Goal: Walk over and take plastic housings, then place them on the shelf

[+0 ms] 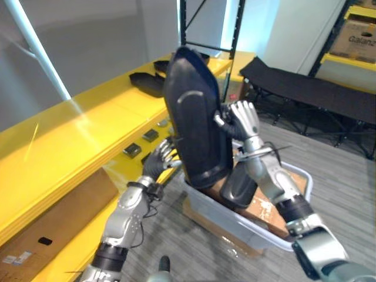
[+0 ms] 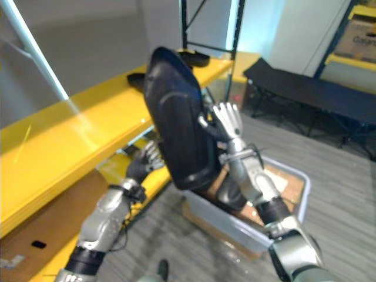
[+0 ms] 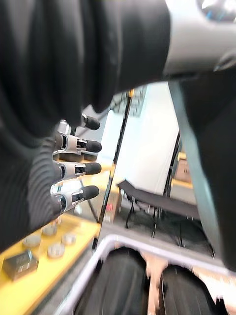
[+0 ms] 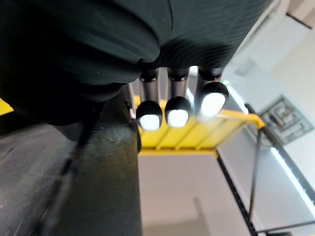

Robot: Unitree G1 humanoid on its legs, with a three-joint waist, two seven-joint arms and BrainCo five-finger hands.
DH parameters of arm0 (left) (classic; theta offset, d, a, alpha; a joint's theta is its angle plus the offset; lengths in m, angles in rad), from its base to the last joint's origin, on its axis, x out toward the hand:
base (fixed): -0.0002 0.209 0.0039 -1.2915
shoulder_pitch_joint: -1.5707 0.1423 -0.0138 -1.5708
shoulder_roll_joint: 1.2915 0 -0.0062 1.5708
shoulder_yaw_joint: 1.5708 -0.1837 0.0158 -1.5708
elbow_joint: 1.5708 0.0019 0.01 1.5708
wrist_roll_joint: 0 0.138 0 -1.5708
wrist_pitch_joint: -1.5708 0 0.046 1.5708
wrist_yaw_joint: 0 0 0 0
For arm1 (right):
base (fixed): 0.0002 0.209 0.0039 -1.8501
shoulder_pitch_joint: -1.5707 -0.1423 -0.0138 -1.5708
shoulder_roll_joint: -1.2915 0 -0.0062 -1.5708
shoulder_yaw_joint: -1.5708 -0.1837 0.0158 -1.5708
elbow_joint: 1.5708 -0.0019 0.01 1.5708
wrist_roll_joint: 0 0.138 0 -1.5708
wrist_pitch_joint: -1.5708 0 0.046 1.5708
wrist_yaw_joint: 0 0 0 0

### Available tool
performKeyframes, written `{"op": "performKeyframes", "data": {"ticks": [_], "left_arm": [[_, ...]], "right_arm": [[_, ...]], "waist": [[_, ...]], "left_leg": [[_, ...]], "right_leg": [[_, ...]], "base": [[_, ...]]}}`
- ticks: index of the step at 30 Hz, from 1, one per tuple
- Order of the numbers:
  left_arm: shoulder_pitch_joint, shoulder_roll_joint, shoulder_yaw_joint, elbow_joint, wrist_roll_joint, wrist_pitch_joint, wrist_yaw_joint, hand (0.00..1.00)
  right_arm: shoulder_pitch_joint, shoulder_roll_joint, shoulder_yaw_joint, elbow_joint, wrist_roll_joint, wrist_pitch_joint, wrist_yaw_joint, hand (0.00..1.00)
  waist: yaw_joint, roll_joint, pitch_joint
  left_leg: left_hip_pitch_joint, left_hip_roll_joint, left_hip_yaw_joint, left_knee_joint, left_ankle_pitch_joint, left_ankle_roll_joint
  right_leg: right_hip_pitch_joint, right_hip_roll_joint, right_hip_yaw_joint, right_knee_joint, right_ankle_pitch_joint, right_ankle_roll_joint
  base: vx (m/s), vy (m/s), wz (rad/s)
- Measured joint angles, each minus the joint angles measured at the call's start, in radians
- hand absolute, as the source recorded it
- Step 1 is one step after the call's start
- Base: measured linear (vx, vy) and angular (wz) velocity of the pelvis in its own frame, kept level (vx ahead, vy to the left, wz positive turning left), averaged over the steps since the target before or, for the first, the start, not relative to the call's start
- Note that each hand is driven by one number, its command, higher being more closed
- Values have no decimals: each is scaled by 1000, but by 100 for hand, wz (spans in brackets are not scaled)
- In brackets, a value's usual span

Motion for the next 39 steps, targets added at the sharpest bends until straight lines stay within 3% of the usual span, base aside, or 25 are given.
{"op": "performKeyframes", "data": {"ticks": [12, 21, 39], "left_arm": [[-1, -9, -65, 61, 58, 2, -1, 0], [-1, -4, -88, 63, 4, -8, 18, 0], [-25, -40, 25, 40, -105, -42, 49, 0]], "right_arm": [[-20, 36, 61, 86, -43, 2, 4, 100], [-20, 42, 92, 117, -77, 47, 3, 100], [-20, 53, 43, 117, -80, 19, -3, 100]], "waist": [[6, -11, -3], [7, -32, -14], [7, -43, -13]], "left_leg": [[-1, 9, -9, 0, 6, -1], [1, 17, -7, 0, 2, -5], [9, 16, 11, 0, -1, -4]], "right_leg": [[15, 15, -18, -9, 9, -3], [16, 20, -14, -14, 0, -9], [15, 20, 2, -13, 1, -5]], "base": [[18, -14, 3], [-20, -3, -1], [2, -2, -2]]}}
